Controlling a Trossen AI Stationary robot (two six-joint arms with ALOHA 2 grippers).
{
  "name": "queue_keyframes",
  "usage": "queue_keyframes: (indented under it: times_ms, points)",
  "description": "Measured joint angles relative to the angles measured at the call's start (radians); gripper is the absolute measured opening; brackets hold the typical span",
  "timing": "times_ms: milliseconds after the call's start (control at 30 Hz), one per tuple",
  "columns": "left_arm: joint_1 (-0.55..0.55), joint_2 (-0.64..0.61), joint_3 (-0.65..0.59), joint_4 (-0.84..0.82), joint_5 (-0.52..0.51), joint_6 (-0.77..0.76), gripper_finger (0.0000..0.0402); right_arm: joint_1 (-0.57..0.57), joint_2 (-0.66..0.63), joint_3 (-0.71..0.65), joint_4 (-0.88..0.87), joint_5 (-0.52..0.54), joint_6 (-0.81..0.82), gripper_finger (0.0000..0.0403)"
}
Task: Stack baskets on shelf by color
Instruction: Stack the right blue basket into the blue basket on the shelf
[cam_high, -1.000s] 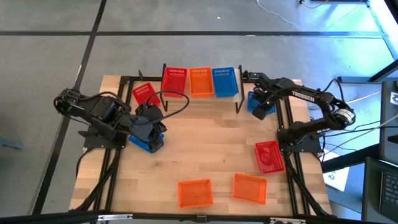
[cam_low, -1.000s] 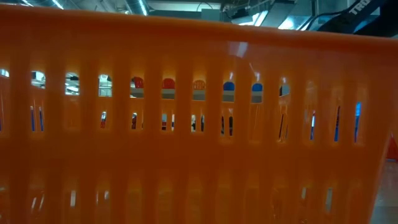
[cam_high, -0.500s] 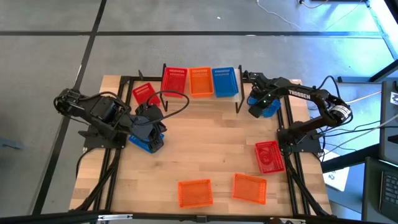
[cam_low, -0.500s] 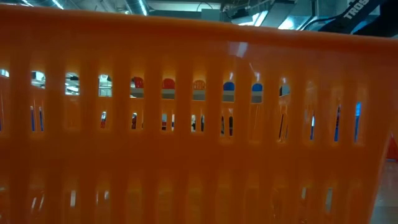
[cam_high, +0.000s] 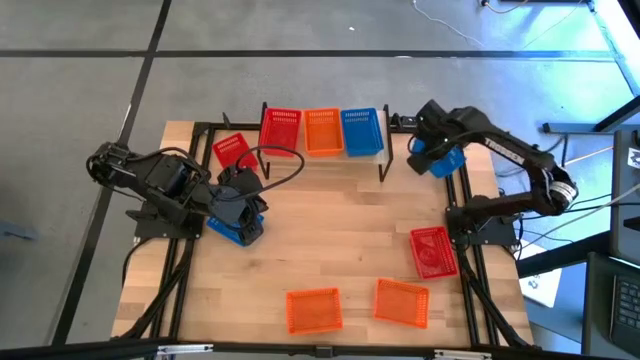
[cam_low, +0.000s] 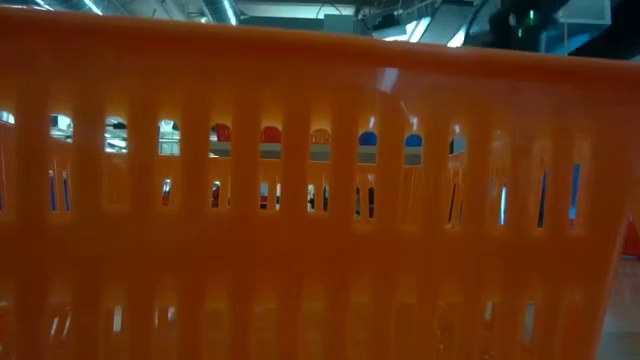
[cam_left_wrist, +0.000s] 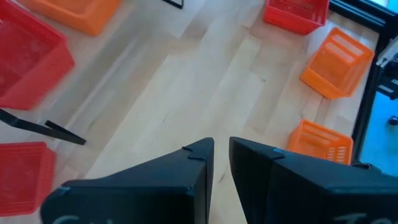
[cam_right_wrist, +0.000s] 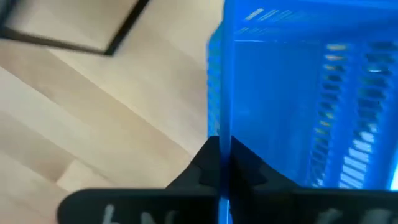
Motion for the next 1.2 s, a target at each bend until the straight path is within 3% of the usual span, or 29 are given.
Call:
queue_keyframes:
  times_ms: [167, 367, 500, 700, 1200]
  points:
    - [0.002, 0.0, 0.0, -0.001, -0.118, 0.025, 0.0041, 0.061, -0.006, 0.212, -0.115, 0.019, 0.159, 0.0002]
    - [0.042, 0.0, 0.0, -0.024, -0.275, 0.048, 0.0041, 0.159, -0.006, 0.421, -0.084, -0.019, 0.404, 0.0002]
    - [0.085, 0.0, 0.0, -0.039, -0.276, 0.115, 0.0041, 0.22, 0.004, 0.529, 0.011, -0.028, 0.535, 0.0002]
    - [0.142, 0.0, 0.0, -0.064, -0.272, 0.19, 0.0041, 0.312, 0.077, 0.624, 0.213, -0.043, 0.59, 0.0001]
    - [0.223, 0.0, 0.0, -0.17, -0.224, 0.242, 0.0041, 0.349, 0.283, 0.729, 0.188, -0.04, 0.798, 0.0003]
